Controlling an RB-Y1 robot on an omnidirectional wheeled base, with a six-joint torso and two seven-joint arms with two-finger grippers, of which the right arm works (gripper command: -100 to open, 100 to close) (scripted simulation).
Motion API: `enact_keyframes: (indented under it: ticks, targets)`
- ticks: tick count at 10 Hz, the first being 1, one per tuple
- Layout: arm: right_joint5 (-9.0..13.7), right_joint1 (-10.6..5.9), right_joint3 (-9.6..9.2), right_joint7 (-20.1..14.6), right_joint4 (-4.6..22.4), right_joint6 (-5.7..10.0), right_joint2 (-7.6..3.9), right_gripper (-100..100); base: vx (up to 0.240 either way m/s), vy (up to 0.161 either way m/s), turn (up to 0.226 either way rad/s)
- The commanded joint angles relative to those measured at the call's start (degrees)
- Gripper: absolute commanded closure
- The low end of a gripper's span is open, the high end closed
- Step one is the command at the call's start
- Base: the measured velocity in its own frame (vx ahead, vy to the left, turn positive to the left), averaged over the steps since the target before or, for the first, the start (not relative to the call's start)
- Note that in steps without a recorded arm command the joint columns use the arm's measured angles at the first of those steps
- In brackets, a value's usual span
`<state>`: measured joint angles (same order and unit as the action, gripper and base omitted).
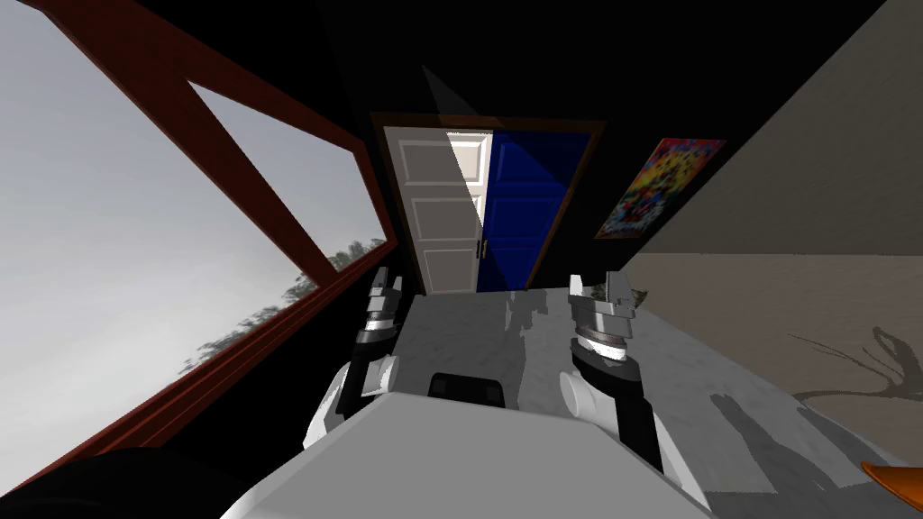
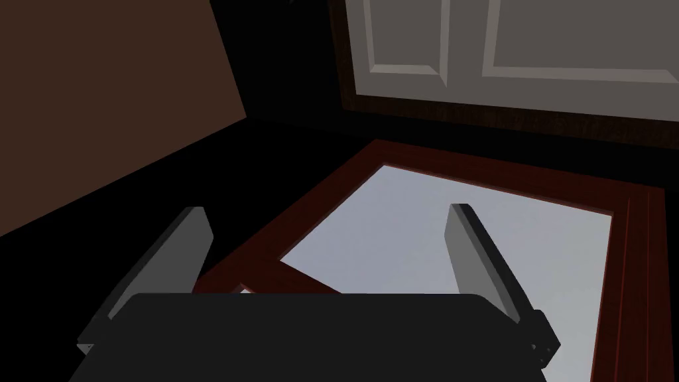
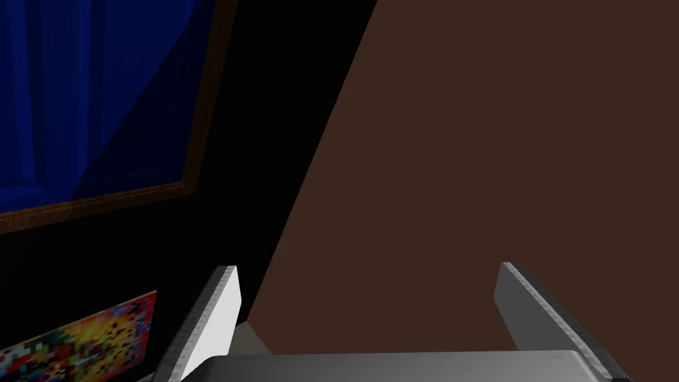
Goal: Pull the door open
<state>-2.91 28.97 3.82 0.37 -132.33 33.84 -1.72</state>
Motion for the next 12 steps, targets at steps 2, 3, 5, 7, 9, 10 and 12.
enact_keyframes:
  ticks: [2,3,5,7,9,10,12]
  targets:
    - [1.93,-0.57,-0.78,-2.53,2.74,0.60,-0.80,-100,0.120,0.019,0.080]
    - [2.67,-0.78,-1.08,-3.49,3.78,0.83,-1.09,-100,0.165,-0.061,0.081]
    - [4.18,-1.23,-1.69,-5.48,5.93,1.30,-1.65,-100,0.153,-0.042,0.072]
    - [5.82,-1.71,-2.36,-7.63,8.25,1.82,-2.24,-100,0.137,-0.002,0.066]
    - [7.81,-2.31,-3.16,-10.24,11.08,2.44,-2.92,-100,0.113,-0.013,0.086]
    - [8.48,-2.51,-3.43,-11.11,12.02,2.65,-3.15,-100,0.124,-0.019,0.089]
    - [9.94,-2.95,-4.02,-13.03,14.09,3.10,-3.63,-100,0.097,-0.031,0.057]
